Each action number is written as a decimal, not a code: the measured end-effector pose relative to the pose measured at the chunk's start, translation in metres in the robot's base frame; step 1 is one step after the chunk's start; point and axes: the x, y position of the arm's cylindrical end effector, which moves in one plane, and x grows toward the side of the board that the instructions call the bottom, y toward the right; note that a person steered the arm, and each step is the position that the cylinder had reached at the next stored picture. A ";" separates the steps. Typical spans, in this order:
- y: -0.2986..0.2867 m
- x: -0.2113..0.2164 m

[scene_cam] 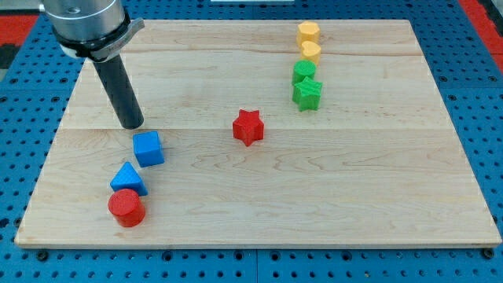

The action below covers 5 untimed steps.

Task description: Keep arm on bottom left of the board

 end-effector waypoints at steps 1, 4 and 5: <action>0.007 0.009; 0.064 0.008; 0.006 -0.002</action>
